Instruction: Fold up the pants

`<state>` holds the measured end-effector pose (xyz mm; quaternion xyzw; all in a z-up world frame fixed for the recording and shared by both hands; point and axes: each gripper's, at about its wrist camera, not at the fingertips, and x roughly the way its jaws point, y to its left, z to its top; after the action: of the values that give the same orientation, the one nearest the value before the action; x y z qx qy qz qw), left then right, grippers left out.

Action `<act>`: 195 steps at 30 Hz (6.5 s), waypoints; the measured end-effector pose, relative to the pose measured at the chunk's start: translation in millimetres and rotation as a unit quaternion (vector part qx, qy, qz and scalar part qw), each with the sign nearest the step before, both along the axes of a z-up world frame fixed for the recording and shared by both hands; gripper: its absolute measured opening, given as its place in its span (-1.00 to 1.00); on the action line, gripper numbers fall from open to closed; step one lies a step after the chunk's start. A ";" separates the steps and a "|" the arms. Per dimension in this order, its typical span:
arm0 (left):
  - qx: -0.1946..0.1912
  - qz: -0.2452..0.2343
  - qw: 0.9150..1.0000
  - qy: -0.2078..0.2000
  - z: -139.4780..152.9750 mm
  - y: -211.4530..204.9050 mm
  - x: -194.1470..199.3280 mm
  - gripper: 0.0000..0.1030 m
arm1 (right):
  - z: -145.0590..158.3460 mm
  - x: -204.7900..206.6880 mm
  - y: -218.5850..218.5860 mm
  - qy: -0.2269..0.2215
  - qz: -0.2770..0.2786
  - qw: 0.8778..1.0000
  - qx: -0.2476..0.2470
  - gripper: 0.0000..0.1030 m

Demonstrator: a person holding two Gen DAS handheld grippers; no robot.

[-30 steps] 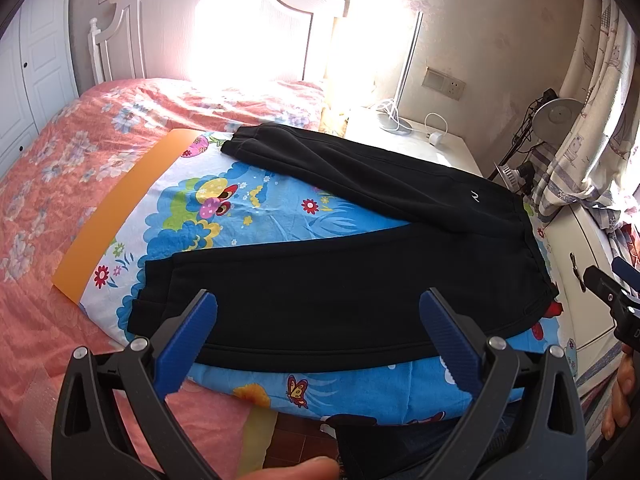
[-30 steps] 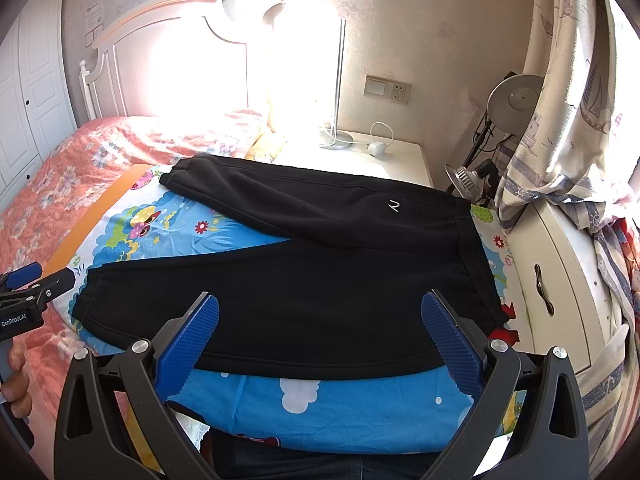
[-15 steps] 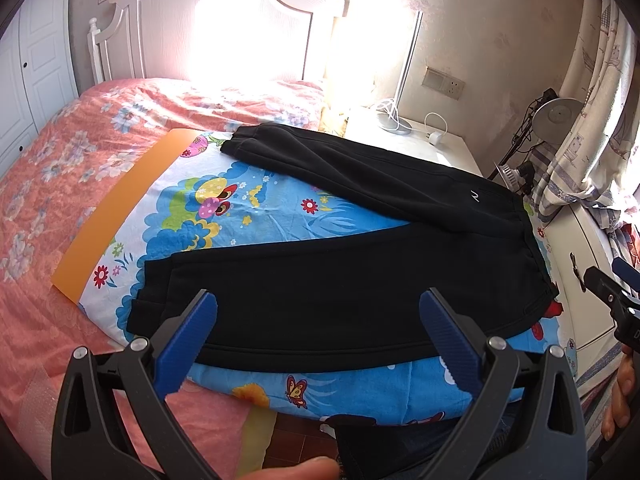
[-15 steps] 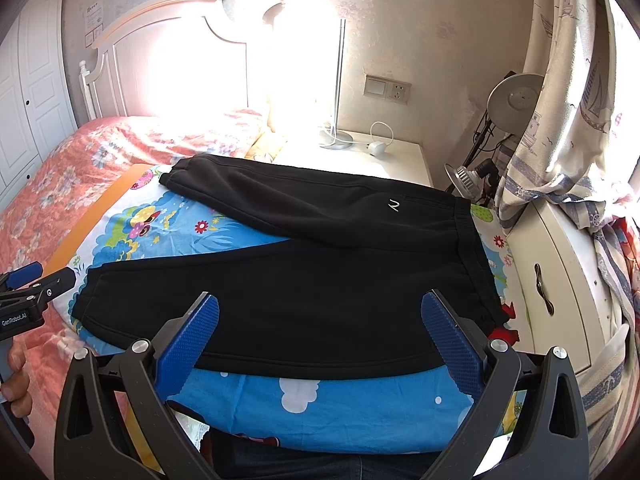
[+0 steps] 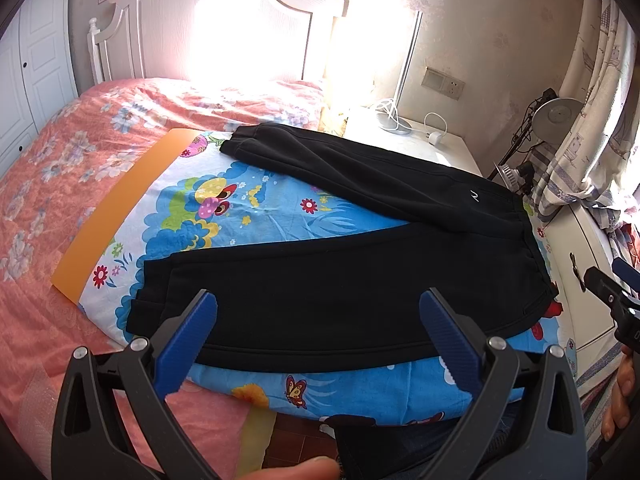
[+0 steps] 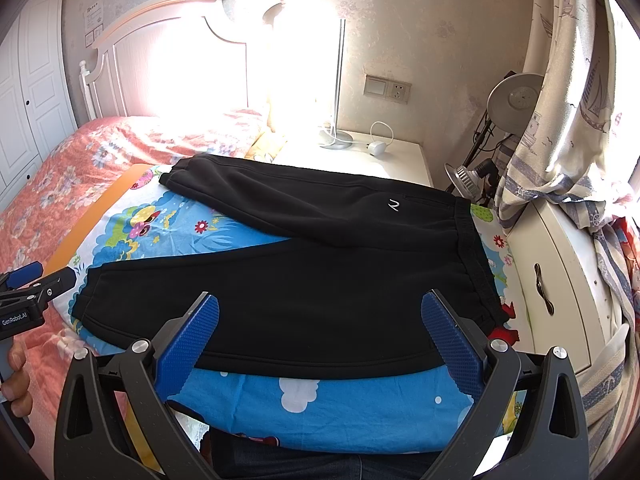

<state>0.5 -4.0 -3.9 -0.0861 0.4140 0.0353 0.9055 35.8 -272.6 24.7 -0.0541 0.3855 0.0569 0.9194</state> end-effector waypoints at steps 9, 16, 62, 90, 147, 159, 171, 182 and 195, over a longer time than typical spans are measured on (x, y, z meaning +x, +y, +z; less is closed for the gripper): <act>0.001 0.000 1.000 0.000 -0.2 -0.3 0.0 0.96 | 0.0 0.3 -0.3 0.000 0.000 1.000 0.000 0.89; 0.001 0.000 1.000 -0.001 -0.5 -0.5 0.2 0.96 | 0.4 0.4 -1.0 0.000 0.000 1.000 0.000 0.89; -0.068 -0.135 0.987 0.058 -102.6 -84.2 77.1 0.96 | -118.9 168.4 -149.7 0.110 0.037 0.992 0.051 0.90; -0.170 0.031 0.978 0.116 -153.0 18.5 182.1 0.38 | -187.1 442.8 -237.3 0.214 0.170 0.961 -0.036 -0.85; -0.417 0.102 0.902 0.049 -229.7 29.2 140.6 -0.79 | -227.3 130.2 -355.6 0.134 -0.177 0.916 0.334 0.28; -0.380 0.074 0.921 0.037 -180.6 0.3 73.2 -0.80 | -171.8 102.6 -363.7 0.059 -0.161 0.962 0.211 -0.75; -0.373 0.099 0.919 0.086 -236.7 -10.0 72.3 -0.65 | -209.7 98.0 -362.5 0.082 -0.231 0.967 0.074 -0.22; -0.025 0.144 0.989 0.037 -154.1 1.2 109.2 0.27 | -179.2 105.3 -163.9 0.027 0.005 0.999 0.045 0.44; 0.064 0.151 0.979 0.122 -169.7 43.5 255.7 -0.85 | -252.7 89.4 26.0 0.062 0.184 0.981 -0.008 0.66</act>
<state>256.1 39.5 -173.6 -0.0844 0.5003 0.2083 0.8362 125.1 -246.6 -228.0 -0.1275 0.4260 0.2250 0.8670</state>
